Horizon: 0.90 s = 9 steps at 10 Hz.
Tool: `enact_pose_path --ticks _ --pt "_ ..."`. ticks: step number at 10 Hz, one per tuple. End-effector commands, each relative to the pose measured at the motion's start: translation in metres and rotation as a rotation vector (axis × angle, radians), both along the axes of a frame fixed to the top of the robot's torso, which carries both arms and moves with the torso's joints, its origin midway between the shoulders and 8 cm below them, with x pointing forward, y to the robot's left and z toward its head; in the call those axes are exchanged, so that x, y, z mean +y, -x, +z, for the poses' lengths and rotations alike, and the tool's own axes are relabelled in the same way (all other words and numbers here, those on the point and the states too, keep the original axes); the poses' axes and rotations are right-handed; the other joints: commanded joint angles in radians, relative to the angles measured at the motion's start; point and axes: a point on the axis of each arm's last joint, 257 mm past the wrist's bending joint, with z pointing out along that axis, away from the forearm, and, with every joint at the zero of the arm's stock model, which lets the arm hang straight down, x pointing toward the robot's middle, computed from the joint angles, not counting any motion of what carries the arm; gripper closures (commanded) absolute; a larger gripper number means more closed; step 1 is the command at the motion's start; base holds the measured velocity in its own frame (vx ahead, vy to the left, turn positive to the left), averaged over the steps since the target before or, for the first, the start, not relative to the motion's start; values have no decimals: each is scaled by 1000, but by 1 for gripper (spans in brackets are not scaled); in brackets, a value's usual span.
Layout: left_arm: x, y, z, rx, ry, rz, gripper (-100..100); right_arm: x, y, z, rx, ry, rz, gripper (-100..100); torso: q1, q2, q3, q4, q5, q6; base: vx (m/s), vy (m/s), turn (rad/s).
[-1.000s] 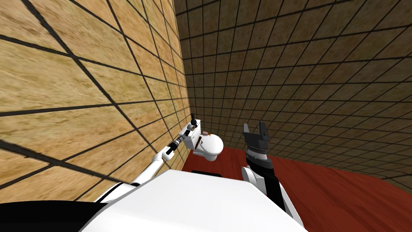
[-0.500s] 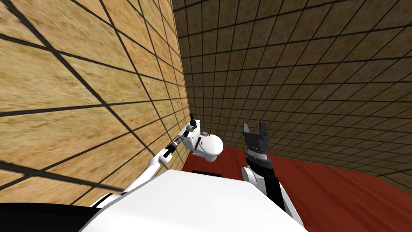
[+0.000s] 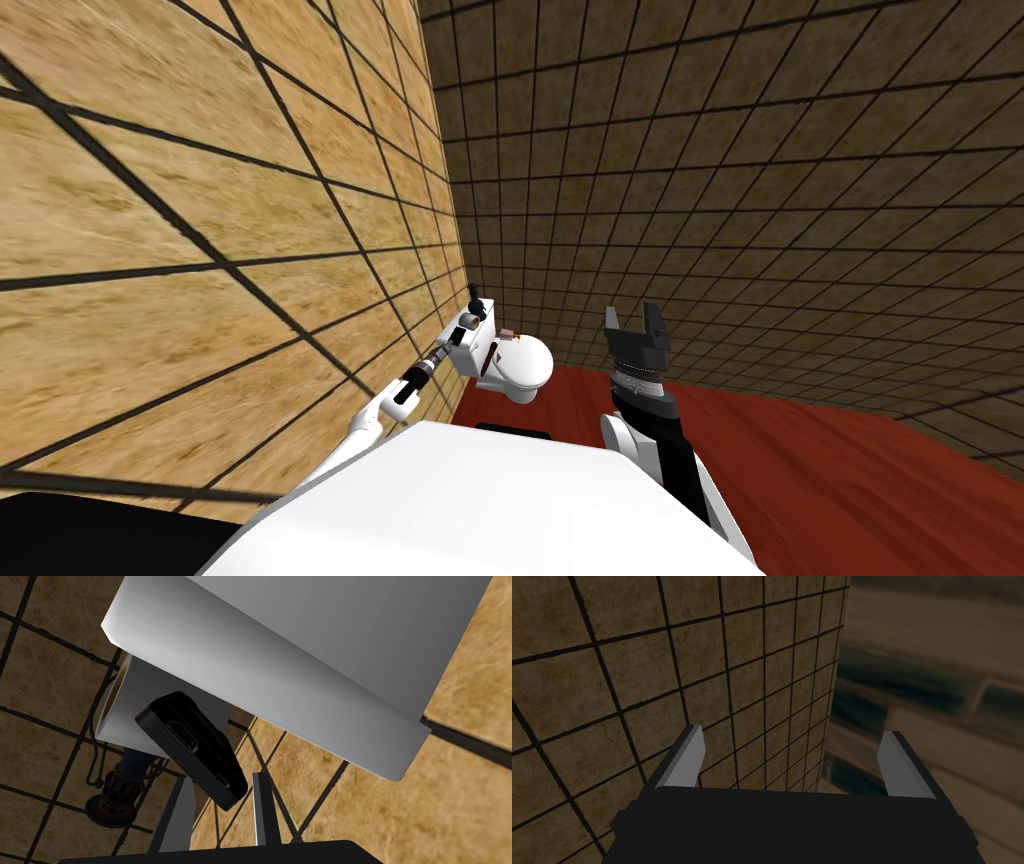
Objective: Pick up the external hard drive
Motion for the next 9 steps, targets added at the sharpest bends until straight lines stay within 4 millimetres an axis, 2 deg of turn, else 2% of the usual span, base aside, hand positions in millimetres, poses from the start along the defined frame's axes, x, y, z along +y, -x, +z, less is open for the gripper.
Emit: enact_pose_path --ticks 1,2,3,4,5,6,7,8,9 --pt "-5 6 6 -11 1 -5 100 0 0 0 0 0 0 0 0 0 0 0 0 0 24 7 1" --pt "6 18 4 4 -6 22 100 0 0 0 0 0 0 0 -1 1 0 0 0 0 42 7 -101" --pt "5 27 4 7 -6 20 100 0 0 0 0 0 0 0 -1 0 0 0 0 0 42 12 -68" --pt "0 27 11 -7 -5 11 100 0 0 0 0 0 0 0 -1 0 0 0 0 0 21 8 11" --pt "11 40 8 10 -13 38 100 0 0 0 0 0 0 0 -1 1 1 1 -1 0 43 9 -83" --pt "9 48 9 12 -12 35 100 0 0 0 0 0 0 0 -1 0 0 0 -1 0 46 14 -56" --pt "5 47 17 -3 -11 27 100 0 0 0 0 0 0 0 -1 0 0 0 0 0 21 7 1" --pt "6 48 11 5 -12 30 100 0 0 0 0 0 0 0 -2 1 1 1 -1 1 7 1 -1" --pt "5 47 13 3 -12 30 0 0 0 0 0 0 0 0 -2 2 1 1 -1 0 0 0 0"
